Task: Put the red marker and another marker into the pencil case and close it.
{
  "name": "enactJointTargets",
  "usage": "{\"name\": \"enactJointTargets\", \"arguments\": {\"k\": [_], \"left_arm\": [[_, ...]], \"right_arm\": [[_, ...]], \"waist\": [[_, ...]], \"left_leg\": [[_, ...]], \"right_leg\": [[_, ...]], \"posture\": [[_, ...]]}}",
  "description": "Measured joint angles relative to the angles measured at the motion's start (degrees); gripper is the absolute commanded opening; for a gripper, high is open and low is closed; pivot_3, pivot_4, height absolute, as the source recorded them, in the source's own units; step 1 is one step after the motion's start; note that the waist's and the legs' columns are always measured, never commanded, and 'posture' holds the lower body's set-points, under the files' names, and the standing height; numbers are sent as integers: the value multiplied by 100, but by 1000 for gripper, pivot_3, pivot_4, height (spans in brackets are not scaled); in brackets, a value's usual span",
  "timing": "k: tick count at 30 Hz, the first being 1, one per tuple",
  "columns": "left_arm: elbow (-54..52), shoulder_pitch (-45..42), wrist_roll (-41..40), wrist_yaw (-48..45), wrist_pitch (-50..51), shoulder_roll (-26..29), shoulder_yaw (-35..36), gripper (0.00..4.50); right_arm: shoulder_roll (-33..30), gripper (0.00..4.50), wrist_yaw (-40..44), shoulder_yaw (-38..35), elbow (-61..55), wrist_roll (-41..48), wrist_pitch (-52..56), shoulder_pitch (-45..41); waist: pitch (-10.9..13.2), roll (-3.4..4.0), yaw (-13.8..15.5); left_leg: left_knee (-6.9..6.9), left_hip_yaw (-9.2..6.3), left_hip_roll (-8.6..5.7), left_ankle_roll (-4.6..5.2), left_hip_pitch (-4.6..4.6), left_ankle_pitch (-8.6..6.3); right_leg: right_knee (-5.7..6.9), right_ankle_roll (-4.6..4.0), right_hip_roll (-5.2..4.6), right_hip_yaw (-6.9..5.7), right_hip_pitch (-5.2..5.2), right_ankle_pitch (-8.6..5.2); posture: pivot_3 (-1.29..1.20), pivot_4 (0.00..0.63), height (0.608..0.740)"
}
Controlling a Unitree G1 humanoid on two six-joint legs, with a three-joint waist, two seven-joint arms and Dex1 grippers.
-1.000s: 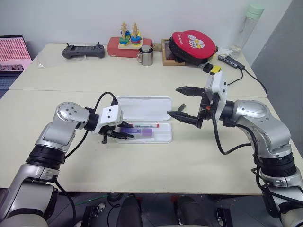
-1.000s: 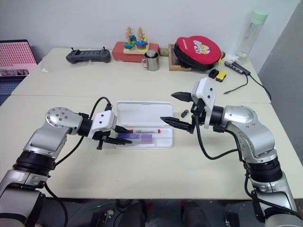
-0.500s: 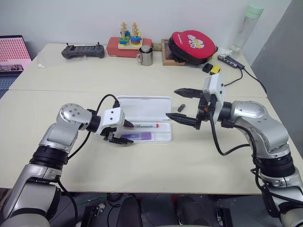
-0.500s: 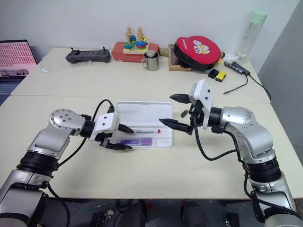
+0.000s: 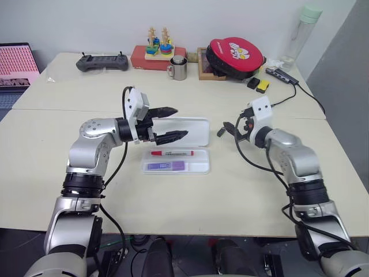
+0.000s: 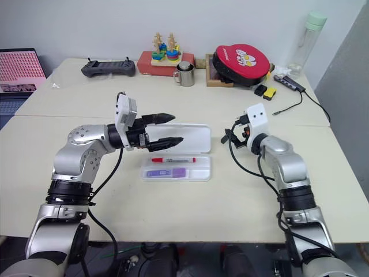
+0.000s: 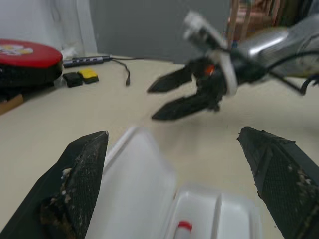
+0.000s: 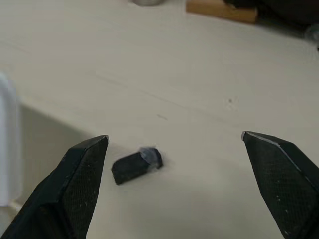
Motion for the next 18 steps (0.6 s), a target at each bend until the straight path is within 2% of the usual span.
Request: {"name": "enactJointTargets", "arguments": {"k": [11, 18], "left_arm": [[-321, 37, -223, 506, 183, -216, 77, 4463], [-345, 37, -217, 620, 147, -240, 76, 4463]], "right_arm": [[891, 4500, -778, -50, 878, -305, -270, -227], [1187, 4500, -1041, 32, 1293, -643, -493, -253]], "waist": [[0, 0, -46], [-1, -1, -51]], "left_leg": [[8, -2, -1, -1, 4, 1], [7, -3, -1, -1, 4, 0]], "right_leg": [[15, 1, 0, -1, 1, 0], [15, 0, 0, -1, 1, 0]], "posture": [[0, 150, 740], [0, 150, 740]]}}
